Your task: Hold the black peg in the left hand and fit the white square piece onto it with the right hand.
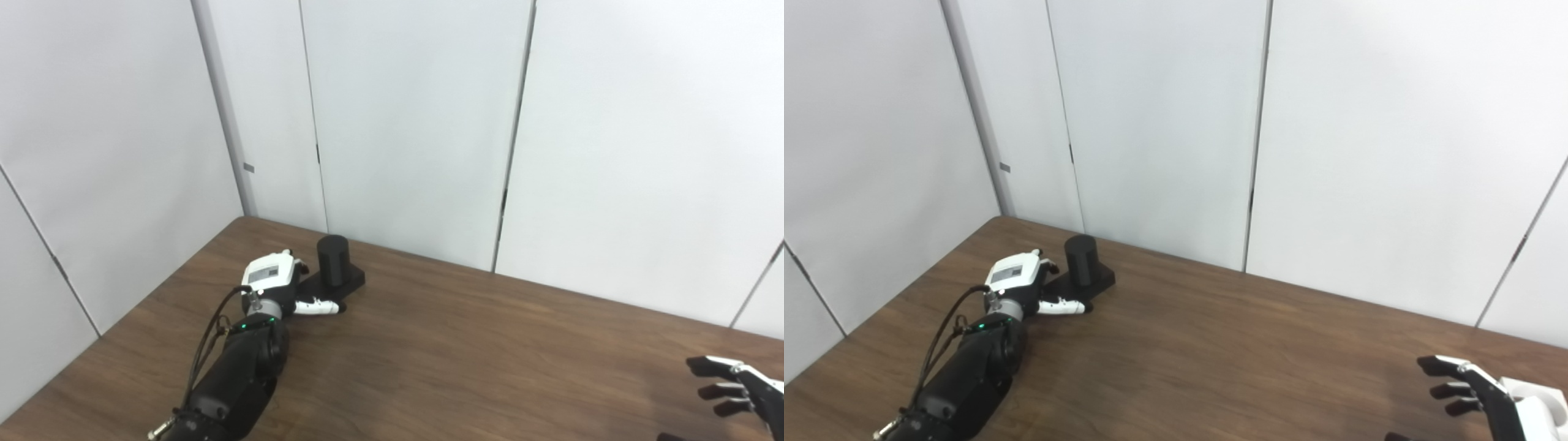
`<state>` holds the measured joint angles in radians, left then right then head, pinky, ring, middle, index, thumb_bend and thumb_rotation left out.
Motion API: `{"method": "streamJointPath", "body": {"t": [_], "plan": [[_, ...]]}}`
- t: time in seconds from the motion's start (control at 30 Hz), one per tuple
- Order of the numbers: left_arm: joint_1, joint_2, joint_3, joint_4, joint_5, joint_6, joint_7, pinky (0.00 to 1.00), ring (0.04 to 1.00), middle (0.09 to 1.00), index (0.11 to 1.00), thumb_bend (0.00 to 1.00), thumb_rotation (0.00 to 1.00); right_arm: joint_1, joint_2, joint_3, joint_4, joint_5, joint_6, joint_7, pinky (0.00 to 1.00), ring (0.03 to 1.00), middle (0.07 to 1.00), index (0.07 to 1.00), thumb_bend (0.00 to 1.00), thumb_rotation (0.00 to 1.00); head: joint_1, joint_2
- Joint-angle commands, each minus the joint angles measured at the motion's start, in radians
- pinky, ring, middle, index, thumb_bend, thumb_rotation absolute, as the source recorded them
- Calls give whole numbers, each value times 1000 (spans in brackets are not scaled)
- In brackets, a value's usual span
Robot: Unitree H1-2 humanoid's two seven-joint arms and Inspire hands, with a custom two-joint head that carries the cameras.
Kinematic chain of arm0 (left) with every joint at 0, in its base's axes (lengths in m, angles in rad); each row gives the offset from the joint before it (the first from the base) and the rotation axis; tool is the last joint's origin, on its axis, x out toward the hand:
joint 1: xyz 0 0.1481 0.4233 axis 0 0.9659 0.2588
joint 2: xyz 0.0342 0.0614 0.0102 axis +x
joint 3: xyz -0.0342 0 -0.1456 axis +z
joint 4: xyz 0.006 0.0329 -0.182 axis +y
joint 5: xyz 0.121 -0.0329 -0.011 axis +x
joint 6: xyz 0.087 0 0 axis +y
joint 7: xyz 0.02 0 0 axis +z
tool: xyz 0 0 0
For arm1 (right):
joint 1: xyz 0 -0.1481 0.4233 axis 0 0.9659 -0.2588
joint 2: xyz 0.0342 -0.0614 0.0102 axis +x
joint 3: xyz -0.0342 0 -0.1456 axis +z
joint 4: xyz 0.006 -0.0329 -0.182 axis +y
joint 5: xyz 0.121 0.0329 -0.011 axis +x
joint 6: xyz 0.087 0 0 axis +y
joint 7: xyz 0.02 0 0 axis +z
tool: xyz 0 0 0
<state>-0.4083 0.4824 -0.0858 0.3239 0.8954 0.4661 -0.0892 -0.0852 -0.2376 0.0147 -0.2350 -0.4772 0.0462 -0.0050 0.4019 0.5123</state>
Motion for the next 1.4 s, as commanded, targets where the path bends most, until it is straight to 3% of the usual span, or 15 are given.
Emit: {"method": "streamJointPath", "body": {"t": [0.0, 0.2, 0.43, 0.7, 0.97, 1.13, 1.23, 1.37], "plan": [[-48, 41, 13, -13, 12, 3, 24, 975, 1000, 1000, 808, 1000, 661, -18, -11, -10, -27, 6, -12, -5, 521, 604, 696, 673, 773, 0, -3, 3], [-57, 49, -2, 15, 1, 0, 14, 989, 1000, 1000, 804, 1000, 636, -14, -14, -10, -24, 14, -25, -8, 510, 600, 698, 672, 773, 0, -4, 9], [-84, 80, -66, 89, -21, -34, 7, 945, 1000, 959, 723, 853, 519, -10, -15, -10, -37, 12, -9, -2, 512, 599, 698, 672, 756, 0, -12, 14], [-115, 99, -124, 153, -53, -72, -4, 917, 1000, 941, 677, 814, 490, -9, -14, -9, -48, 7, -8, 1, 497, 593, 694, 667, 749, 0, -17, 21], [-120, 109, -163, 178, -94, -146, -1, 901, 986, 932, 641, 785, 349, -8, -13, -11, -43, 5, -11, -3, 501, 591, 692, 670, 742, 0, -20, 27], [-130, 119, -218, 183, -86, -161, -30, 876, 970, 896, 545, 761, 243, -7, -11, -12, -41, 7, -11, -4, 494, 587, 693, 672, 729, 0, -22, 30], [-130, 123, -234, 187, -109, -198, -35, 881, 957, 889, 496, 560, 96, -10, -7, -14, -34, 10, -15, -9, 501, 590, 696, 671, 723, 0, -27, 32], [-116, 124, -239, 173, -141, -255, -28, 890, 938, 878, 487, 525, 64, -12, -1, -15, -31, 10, -15, -13, 507, 586, 694, 669, 715, 0, -30, 32]]}}
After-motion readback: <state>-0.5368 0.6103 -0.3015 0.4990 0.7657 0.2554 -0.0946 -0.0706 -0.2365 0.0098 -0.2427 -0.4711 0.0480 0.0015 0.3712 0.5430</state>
